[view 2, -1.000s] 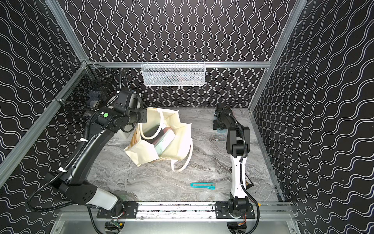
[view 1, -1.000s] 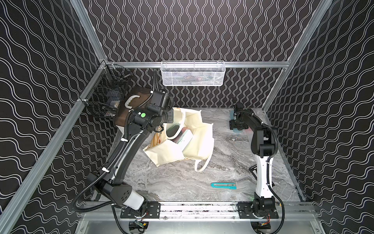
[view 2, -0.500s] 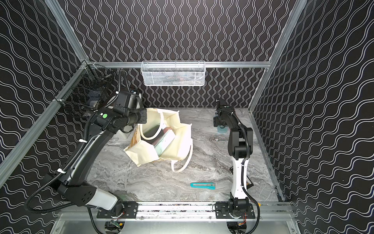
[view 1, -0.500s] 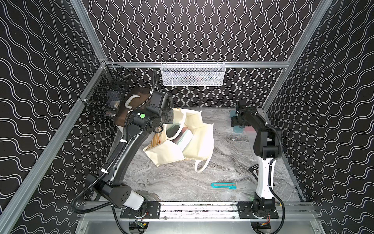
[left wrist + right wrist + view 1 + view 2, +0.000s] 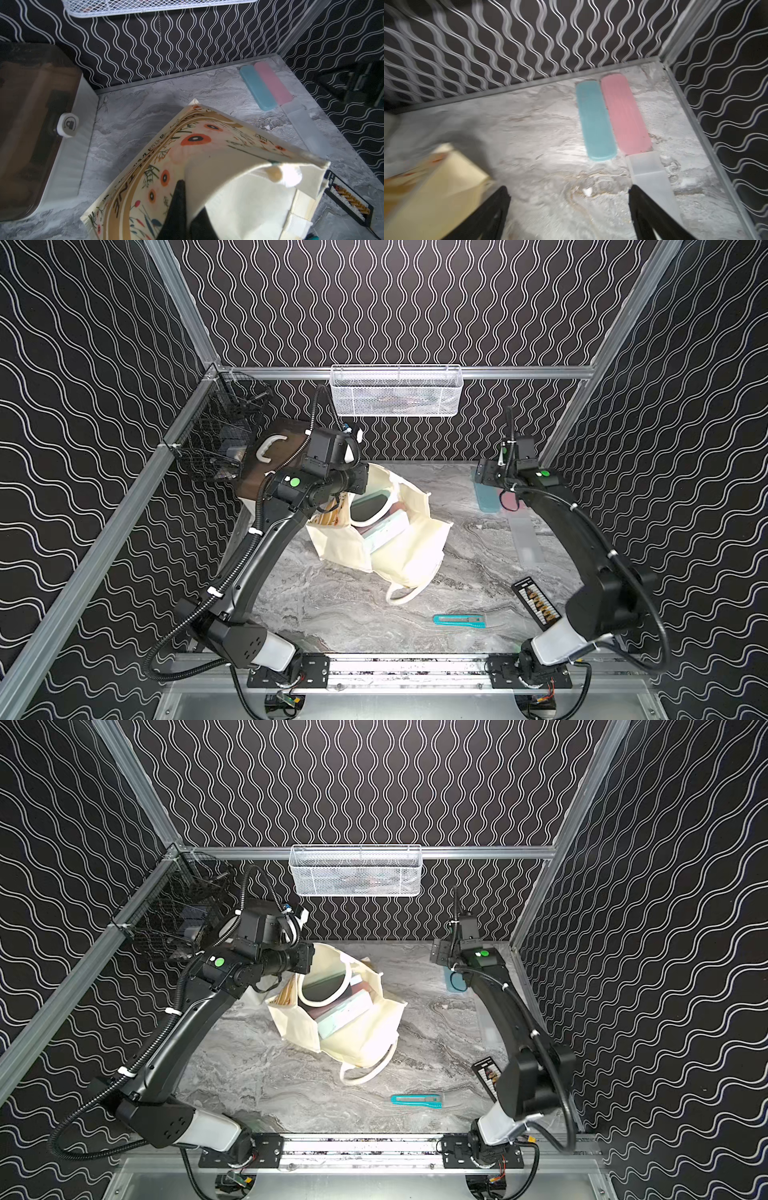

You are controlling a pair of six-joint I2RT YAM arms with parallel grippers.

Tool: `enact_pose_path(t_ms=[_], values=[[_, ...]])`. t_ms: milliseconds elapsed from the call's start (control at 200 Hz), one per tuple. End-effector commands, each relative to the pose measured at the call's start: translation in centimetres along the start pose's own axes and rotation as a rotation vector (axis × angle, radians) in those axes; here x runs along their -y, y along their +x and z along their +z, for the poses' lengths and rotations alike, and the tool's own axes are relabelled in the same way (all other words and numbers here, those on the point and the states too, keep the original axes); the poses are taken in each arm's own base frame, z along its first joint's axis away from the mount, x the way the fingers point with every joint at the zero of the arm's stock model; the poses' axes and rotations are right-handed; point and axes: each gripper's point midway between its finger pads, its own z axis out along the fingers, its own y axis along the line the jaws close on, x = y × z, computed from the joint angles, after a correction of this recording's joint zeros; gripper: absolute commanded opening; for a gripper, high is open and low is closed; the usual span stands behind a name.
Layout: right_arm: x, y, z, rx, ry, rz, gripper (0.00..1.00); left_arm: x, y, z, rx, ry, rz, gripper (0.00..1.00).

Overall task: Take out the pencil case from the canvas bag
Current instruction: Move the pencil case to the center of the board, then pick up the pencil case from the canvas bag.

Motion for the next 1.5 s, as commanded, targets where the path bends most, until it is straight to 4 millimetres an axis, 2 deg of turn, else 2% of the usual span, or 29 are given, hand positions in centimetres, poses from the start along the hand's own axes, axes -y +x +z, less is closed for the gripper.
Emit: enact_pose_path(t_ms=[0,170,315,445,566,661,736,941,1181,1391,1496], values=[[-3.4,-1.4,-4.1,0.091,-0.24,0.059,0.84,1.6,-4.4,0.1,0.182,0.078,0.057,0.0],[-7.9,0.4,-10.9,0.113,-0.423,0.022,0.72,1.9,-4.9,0.7,0.232,0.097,0.067,0.0],[-13.0,3.8,-16.2,0.1,-0.592,-0.045,0.59,2.2,-5.1,1.4,0.241,0.11,0.069,0.0],[-16.5,7.8,-19.1,0.052,-0.689,-0.12,0.49,2.4,-5.0,2.5,0.225,0.117,0.07,0.0],[-19.7,12.0,-20.3,0.007,-0.716,-0.243,0.4,2.2,-5.0,3.1,0.219,0.108,0.062,0.0],[-21.6,15.8,-19.2,-0.054,-0.671,-0.344,0.33,2.2,-5.1,3.2,0.222,0.105,0.057,0.0],[-22.8,18.2,-17.3,-0.102,-0.629,-0.385,0.29,2.2,-5.2,3.2,0.222,0.104,0.054,0.0],[-24.5,22.7,-12.1,-0.205,-0.519,-0.39,0.26,1.9,-5.4,2.8,0.217,0.091,0.036,0.0],[-24.3,25.1,-7.0,-0.266,-0.377,-0.339,0.26,2.5,-5.3,2.5,0.209,0.125,0.022,0.0],[-22.4,26.3,-2.9,-0.356,-0.259,-0.186,0.27,2.5,-4.9,1.7,0.218,0.135,0.002,0.0],[-21.7,26.0,-1.4,-0.384,-0.239,-0.092,0.29,2.5,-4.6,1.1,0.216,0.141,-0.006,0.0]])
